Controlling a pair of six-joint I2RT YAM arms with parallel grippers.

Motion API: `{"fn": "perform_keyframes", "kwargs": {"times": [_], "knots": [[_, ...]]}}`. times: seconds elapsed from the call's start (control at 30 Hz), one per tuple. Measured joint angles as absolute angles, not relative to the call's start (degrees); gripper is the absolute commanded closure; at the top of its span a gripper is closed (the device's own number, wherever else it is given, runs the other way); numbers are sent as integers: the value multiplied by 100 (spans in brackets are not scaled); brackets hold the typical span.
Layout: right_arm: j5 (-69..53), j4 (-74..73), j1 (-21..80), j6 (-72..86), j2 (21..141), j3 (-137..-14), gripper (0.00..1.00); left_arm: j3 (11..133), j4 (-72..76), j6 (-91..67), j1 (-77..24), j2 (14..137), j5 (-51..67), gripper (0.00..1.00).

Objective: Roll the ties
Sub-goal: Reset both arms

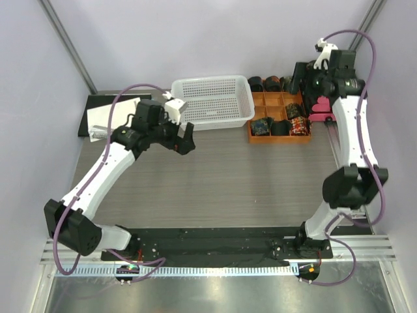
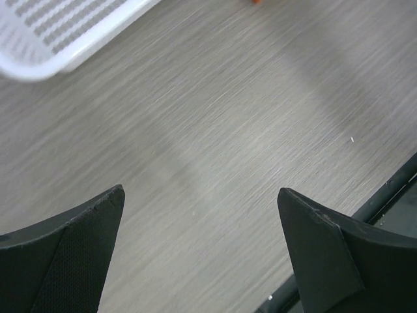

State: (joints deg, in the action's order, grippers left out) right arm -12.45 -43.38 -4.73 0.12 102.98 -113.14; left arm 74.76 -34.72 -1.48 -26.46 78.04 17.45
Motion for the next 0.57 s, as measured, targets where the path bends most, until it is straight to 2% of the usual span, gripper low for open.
{"fn": "perform_keyframes", "kwargs": {"times": [0.17, 0.4, 0.57], "knots": [[-1706, -4429, -473, -141, 8877, -9561, 0, 7308, -3979, -272, -2147, 7470, 1802, 0], [-2038, -4869, -473, -320, 7505, -6729, 0, 6536, -4364, -626, -2091, 6790, 1586, 0], [-2099, -5043, -473, -445, 6536, -6003, 0, 6086, -4563, -849, -1848, 6440, 1297, 0]]}}
